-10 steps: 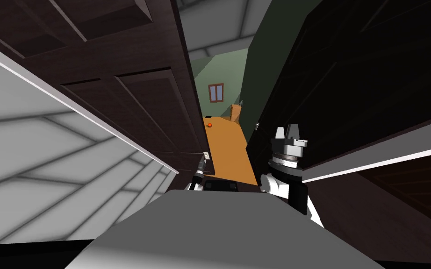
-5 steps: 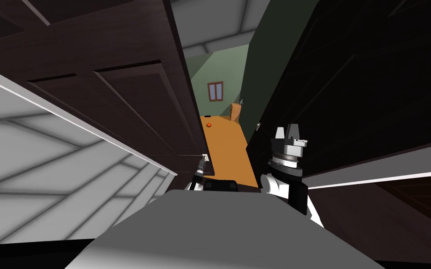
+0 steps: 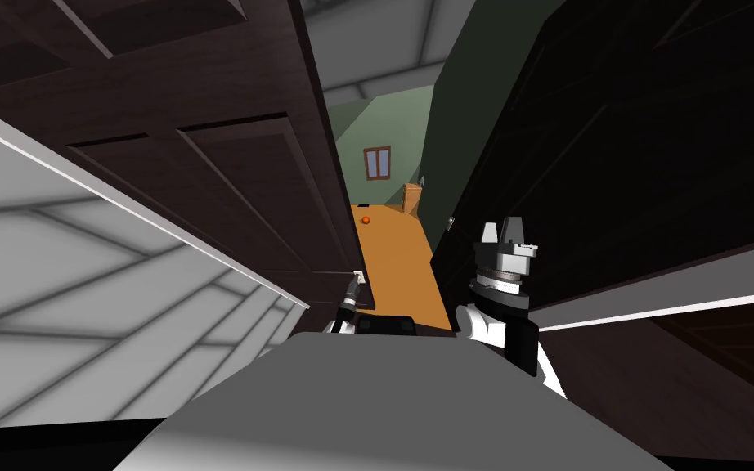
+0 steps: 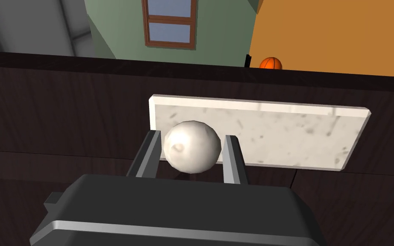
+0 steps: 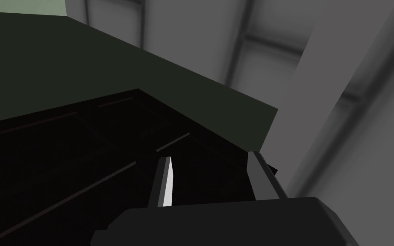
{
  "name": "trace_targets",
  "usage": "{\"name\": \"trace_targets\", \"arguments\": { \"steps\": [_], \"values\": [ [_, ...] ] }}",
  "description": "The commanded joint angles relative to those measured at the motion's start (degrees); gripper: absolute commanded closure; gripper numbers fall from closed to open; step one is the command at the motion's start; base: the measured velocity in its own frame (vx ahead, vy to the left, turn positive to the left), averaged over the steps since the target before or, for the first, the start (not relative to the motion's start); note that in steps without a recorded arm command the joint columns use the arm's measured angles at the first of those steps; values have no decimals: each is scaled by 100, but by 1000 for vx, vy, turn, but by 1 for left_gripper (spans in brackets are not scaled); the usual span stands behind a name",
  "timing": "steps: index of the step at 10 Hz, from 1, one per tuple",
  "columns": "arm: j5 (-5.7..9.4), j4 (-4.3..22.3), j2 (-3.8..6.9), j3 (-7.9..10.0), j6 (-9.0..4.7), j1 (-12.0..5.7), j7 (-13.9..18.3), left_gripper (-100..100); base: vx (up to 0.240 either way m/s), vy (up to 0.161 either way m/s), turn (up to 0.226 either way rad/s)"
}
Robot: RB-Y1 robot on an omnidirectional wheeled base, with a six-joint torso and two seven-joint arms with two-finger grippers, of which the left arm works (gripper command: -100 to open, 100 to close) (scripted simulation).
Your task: Push the door open
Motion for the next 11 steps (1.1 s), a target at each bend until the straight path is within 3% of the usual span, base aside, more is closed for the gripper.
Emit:
{"name": "trace_targets", "arguments": {
  "steps": [1,11],
  "values": [
    [34,-46,46,88,9,-14,-22,100,171,-62,54],
    [294,65,157,728,7,-123,-206,100,177,-53,56]
  ]
}}
